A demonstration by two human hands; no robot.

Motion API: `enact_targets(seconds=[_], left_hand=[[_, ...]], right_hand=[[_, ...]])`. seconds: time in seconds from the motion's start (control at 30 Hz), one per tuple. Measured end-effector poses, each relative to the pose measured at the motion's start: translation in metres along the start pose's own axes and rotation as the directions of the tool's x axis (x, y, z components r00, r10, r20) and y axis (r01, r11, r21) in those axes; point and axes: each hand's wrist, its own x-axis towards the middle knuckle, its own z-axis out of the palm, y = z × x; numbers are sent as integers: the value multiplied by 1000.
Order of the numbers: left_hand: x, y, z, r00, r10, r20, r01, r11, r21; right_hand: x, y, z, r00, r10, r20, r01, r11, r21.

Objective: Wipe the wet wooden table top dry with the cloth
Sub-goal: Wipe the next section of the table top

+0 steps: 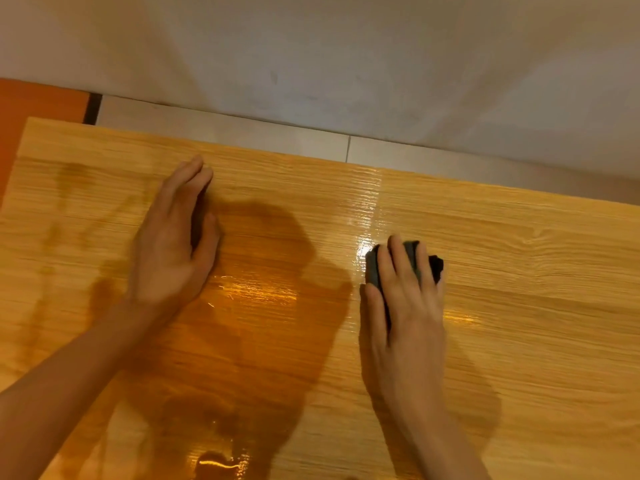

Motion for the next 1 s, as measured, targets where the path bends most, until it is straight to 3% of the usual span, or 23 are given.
enact_targets(seconds=[0.13,0.3,0.43,0.57,0.7,0.83,0.9,1.0], left_hand=[[2,-2,1,1000,1,-4,-1,1000,-3],[1,-4,0,1000,0,-9,0,1000,18],[1,-3,1,1000,4,-3,-4,1000,7],[3,-4,1,1000,-12,12,12,1000,17],[4,-5,3,999,-23,30,22,999,35],[2,-5,3,999,-14,30,13,999,45],[2,-3,3,999,-22,23,21,998,62],[3,0,4,1000,-16,10,16,997,78]], right_hand=[[53,1,2,999,-47,-20,47,999,-6],[144,-20,22,996,42,-76,-36,996,79],[92,-23,20,998,-7,-65,16,991,136],[18,-32,24,994,-113,-2,113,992,49],[67,-46,35,977,-214,18,214,977,0],[128,-69,49,994,-106,-16,107,993,47],[112,-75,53,996,-77,-33,79,993,86],[40,-80,49,988,-153,5,153,988,25]])
